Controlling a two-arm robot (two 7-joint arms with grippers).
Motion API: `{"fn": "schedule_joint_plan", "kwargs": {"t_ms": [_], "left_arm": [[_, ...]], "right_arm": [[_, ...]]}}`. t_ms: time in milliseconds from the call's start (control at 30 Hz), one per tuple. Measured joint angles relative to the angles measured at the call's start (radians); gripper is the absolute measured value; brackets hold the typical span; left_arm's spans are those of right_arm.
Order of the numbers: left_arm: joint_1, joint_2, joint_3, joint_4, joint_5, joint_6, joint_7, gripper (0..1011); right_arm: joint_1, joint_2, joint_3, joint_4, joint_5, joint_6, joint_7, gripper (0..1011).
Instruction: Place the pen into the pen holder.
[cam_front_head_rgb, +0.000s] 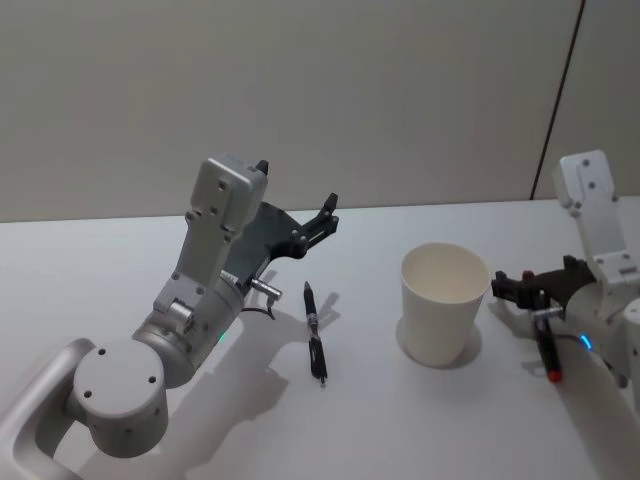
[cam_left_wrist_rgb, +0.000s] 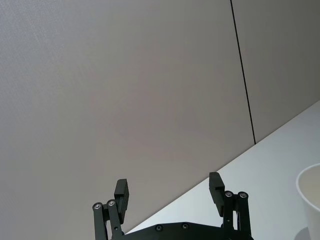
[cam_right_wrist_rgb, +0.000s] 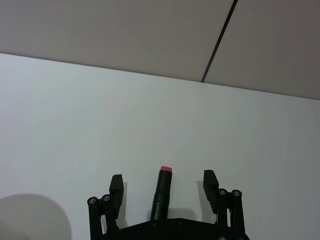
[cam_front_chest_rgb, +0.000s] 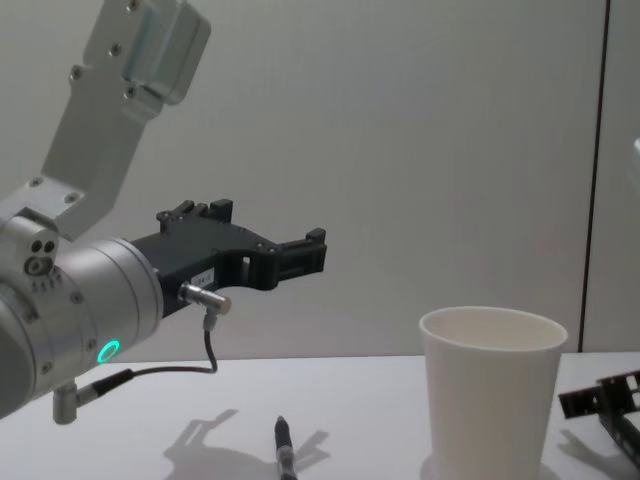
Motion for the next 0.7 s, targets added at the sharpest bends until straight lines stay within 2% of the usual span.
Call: {"fn": "schedule_joint_plan", "kwargs": {"t_ms": [333, 700], "left_arm": [[0.0, 0.0, 0.0, 0.0, 0.0, 0.0, 0.0, 1001], [0.0, 0.0, 0.0, 0.0, 0.0, 0.0, 0.0, 1001]], "right_arm": [[-0.014, -0.021, -0.002, 0.024, 0.014, -0.014, -0.027, 1001], [-0.032, -0.035, 0.007, 0.037, 0.041, -0.053, -0.037, 1001]]}}
